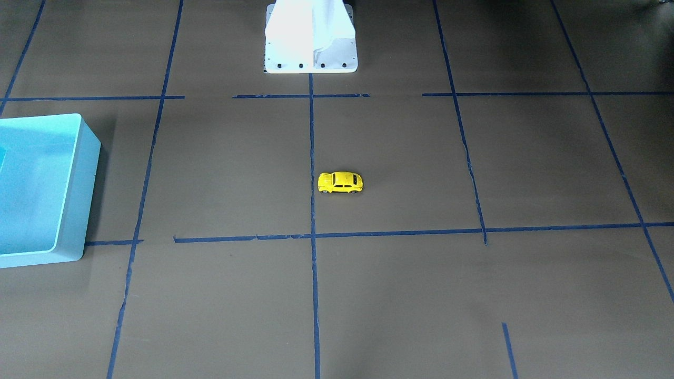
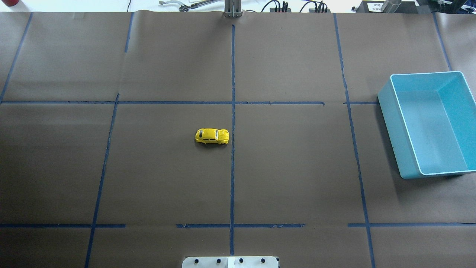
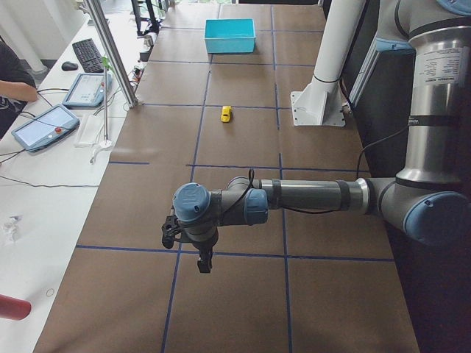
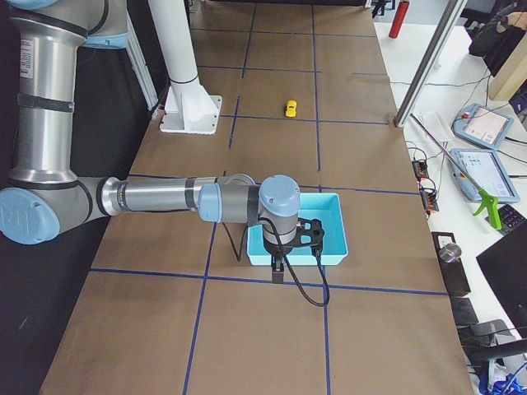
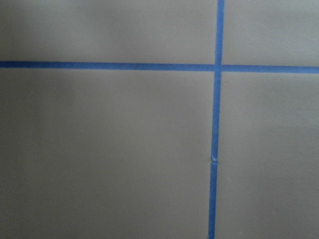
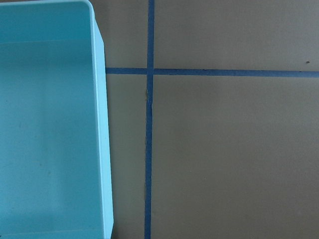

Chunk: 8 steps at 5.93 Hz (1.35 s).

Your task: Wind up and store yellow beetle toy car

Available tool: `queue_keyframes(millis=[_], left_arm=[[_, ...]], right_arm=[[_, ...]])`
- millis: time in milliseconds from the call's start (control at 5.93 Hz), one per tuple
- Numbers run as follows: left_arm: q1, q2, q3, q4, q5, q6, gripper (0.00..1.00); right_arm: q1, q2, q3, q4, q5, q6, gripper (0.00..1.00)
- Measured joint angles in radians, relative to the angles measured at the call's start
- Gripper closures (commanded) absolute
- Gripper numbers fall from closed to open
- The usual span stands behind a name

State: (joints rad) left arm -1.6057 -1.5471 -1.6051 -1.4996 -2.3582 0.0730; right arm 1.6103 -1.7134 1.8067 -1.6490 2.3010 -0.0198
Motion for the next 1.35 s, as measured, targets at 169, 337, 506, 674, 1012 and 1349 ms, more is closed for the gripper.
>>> queue_keyframes(millis=[169,337,506,674,1012,1349], left_arm=[[0.001,-0.003,-0.008,-0.002,-0.002,0.002,0.00],[0.002,-0.006,-0.010,-0.005,-0.003,0.014,0.00],[0.003,-0.008,-0.008,-0.006,-0.004,0.039,0.00],[0.005,-0.011,-0.005,-0.006,-0.006,0.058,0.00],[0.008,-0.013,-0.016,-0.009,-0.009,0.066,0.00],[0.012,-0.023,-0.032,-0.010,-0.009,0.066,0.00]], right_arm=[[-0.001,0.000,-0.001,0.000,0.000,0.000,0.00],[-0.001,0.000,-0.001,0.000,0.000,0.000,0.00],[-0.001,0.000,-0.002,0.000,0.000,0.000,0.00],[-0.001,0.000,-0.002,0.000,-0.001,0.000,0.00],[-0.001,0.000,-0.003,0.000,0.000,0.000,0.00],[-0.001,-0.001,-0.005,0.000,0.000,0.001,0.00]])
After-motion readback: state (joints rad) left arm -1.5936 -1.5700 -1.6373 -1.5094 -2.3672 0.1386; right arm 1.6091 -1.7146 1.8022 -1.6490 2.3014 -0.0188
